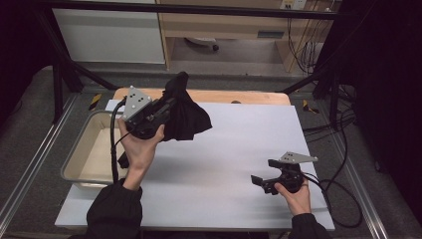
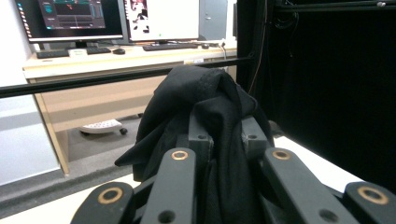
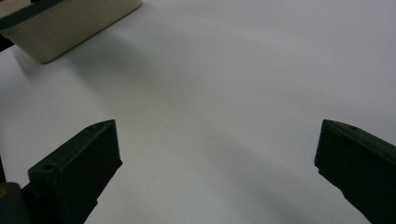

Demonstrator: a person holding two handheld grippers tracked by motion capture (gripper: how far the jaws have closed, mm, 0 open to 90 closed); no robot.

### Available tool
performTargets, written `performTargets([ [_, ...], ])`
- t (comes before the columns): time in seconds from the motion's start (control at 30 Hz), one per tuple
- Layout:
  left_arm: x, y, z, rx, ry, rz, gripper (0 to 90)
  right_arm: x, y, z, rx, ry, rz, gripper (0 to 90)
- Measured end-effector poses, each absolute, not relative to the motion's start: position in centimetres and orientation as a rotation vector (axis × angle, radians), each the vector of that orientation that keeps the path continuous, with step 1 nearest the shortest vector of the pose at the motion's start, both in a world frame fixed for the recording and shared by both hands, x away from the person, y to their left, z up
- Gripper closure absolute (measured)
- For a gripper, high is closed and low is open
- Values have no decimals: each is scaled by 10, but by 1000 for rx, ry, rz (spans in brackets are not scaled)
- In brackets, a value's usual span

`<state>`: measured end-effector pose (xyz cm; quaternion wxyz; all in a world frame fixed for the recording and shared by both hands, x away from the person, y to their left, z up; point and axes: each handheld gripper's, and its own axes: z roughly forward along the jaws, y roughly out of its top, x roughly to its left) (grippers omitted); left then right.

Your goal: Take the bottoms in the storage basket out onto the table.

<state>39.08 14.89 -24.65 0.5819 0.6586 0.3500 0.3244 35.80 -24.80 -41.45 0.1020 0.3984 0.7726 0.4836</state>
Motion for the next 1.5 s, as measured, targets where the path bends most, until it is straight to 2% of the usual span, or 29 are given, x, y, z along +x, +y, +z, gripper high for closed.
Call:
performTargets([
  [1.5,404,66,-258,1645,729,655,794,357,-249,-414,1171,2282,1433,7],
])
